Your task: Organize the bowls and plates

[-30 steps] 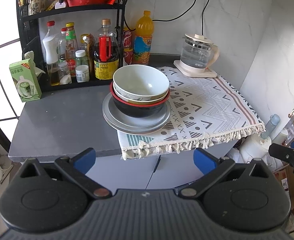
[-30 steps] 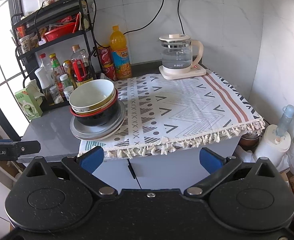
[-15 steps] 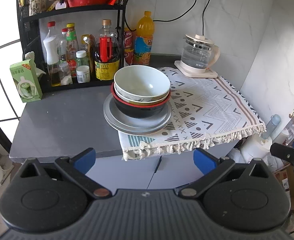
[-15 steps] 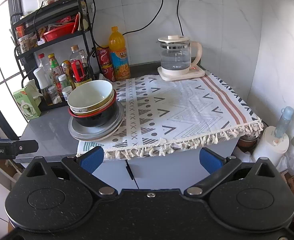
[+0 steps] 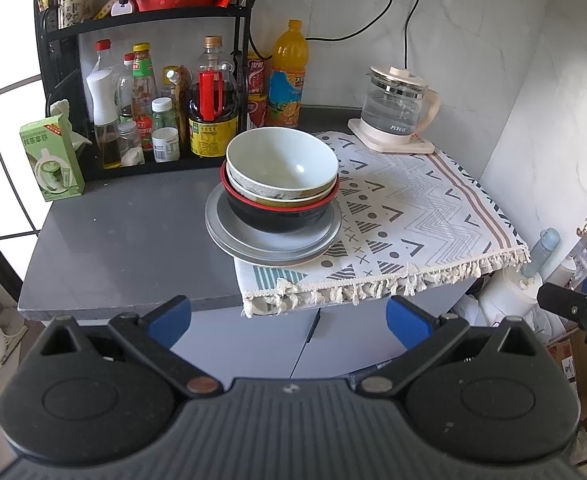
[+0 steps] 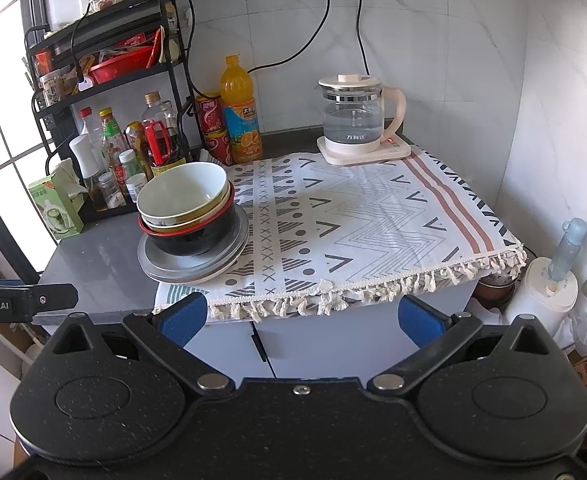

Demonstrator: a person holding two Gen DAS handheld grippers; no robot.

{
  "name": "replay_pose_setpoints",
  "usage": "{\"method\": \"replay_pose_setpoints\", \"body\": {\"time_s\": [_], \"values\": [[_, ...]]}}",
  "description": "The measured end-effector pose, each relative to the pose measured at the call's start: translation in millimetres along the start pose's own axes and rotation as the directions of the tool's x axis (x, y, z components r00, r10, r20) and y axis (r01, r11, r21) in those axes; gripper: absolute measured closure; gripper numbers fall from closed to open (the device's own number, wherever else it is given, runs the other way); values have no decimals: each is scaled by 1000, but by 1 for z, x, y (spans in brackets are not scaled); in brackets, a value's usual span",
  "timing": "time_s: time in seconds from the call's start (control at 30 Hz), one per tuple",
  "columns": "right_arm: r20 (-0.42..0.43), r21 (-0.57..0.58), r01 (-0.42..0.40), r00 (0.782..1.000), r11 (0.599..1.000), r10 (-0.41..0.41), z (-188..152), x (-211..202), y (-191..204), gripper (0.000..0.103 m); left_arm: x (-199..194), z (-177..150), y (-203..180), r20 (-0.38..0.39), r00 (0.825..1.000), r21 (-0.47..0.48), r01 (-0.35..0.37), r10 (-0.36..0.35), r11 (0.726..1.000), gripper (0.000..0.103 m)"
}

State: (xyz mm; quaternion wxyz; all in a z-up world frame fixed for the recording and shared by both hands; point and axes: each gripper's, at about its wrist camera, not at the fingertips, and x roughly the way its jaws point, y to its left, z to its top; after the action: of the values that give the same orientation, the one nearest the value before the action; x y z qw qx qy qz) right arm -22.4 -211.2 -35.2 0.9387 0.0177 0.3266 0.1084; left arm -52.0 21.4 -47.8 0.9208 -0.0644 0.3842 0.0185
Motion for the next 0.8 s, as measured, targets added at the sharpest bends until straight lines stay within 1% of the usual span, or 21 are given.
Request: {"method": "replay_pose_setpoints", "body": {"time_s": [0.1, 0.27, 0.43, 0.5, 0.8], "values": [[-10, 23, -12, 1000, 1000, 13, 0, 0, -2, 0, -1, 0, -2, 3, 1000, 3, -6, 6, 1000, 0], [-15, 16, 1, 1000, 1000, -1, -2, 3, -3, 0, 2, -1, -2, -12, 1000, -5, -8, 8, 1000, 0], [-18, 7, 15, 1000, 1000, -15, -6, 5, -5, 0, 2, -1, -1, -10, 1000, 4, -17, 17, 1000, 0], [-22, 9, 13, 1000, 1000, -13, -7, 6, -6, 0, 1, 0, -1, -7, 1000, 4, -24, 25, 1000, 0], [-18, 14, 10, 1000, 1000, -10, -7, 5, -8, 0, 1, -1, -4, -9, 1000, 14, -18, 18, 1000, 0]]}}
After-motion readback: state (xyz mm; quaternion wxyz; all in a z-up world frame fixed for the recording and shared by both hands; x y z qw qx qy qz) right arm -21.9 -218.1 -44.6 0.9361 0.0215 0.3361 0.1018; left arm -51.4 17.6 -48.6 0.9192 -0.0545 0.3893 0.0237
